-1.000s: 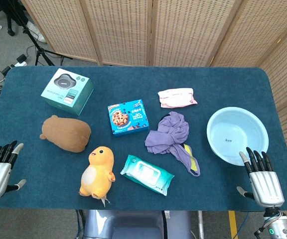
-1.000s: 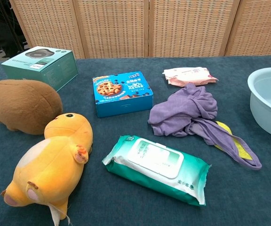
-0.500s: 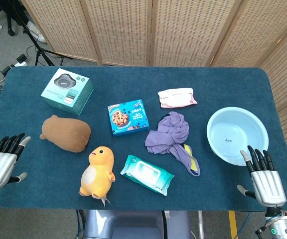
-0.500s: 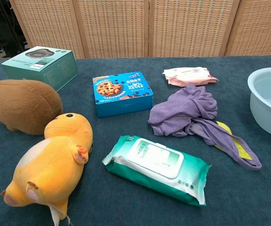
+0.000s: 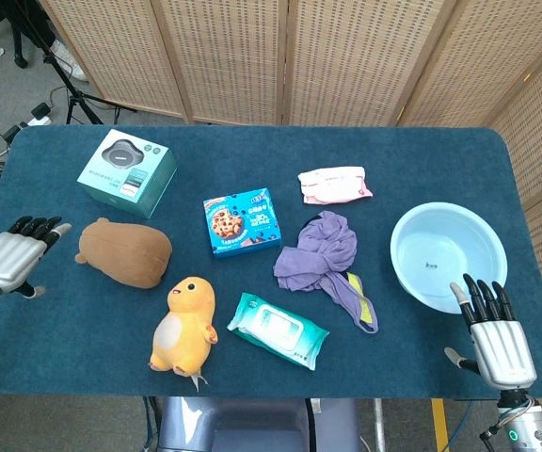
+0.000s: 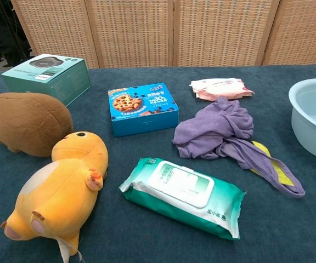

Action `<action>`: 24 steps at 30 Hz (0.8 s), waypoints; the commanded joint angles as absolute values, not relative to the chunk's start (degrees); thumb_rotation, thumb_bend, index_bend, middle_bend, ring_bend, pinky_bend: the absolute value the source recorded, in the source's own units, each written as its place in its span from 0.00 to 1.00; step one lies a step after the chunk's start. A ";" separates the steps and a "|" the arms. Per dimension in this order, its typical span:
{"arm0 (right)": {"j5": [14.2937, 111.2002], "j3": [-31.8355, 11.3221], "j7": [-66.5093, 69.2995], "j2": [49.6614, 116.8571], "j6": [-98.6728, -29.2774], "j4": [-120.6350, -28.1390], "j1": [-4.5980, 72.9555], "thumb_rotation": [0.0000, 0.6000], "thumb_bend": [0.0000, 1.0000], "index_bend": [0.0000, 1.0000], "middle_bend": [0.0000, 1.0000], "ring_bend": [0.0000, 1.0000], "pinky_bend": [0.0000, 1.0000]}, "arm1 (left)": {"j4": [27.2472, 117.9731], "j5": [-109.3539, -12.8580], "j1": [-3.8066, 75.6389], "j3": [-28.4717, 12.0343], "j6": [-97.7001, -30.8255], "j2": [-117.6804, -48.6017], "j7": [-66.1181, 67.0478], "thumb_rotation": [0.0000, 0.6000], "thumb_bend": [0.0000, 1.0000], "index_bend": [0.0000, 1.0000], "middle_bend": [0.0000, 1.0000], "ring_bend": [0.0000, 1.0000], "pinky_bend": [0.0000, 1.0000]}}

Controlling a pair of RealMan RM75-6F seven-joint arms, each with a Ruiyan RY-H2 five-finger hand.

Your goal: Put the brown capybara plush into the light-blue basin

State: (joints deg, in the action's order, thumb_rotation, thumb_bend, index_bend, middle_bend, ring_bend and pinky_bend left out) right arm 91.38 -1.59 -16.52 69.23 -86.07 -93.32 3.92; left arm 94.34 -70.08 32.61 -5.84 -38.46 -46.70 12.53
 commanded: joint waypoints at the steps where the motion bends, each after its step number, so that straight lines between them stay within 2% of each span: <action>1: 91.21 -1.76 -16.36 69.61 -85.95 -92.75 4.09 1.00 0.00 0.00 0.00 0.00 0.00 | 89.48 -65.66 36.42 -5.86 -36.71 -50.27 18.20 1.00 0.14 0.00 0.00 0.00 0.00; 14: 90.86 -2.15 -15.18 70.62 -85.56 -90.93 4.71 1.00 0.00 0.00 0.00 0.00 0.00 | 84.74 -58.23 42.28 -3.76 -34.84 -60.15 24.76 1.00 0.07 0.00 0.00 0.00 0.00; 24: 90.64 -2.20 -14.24 70.42 -85.64 -90.73 4.78 1.00 0.00 0.00 0.00 0.00 0.00 | 81.44 -53.66 45.56 -2.08 -34.26 -65.11 27.09 1.00 0.07 0.00 0.00 0.00 0.00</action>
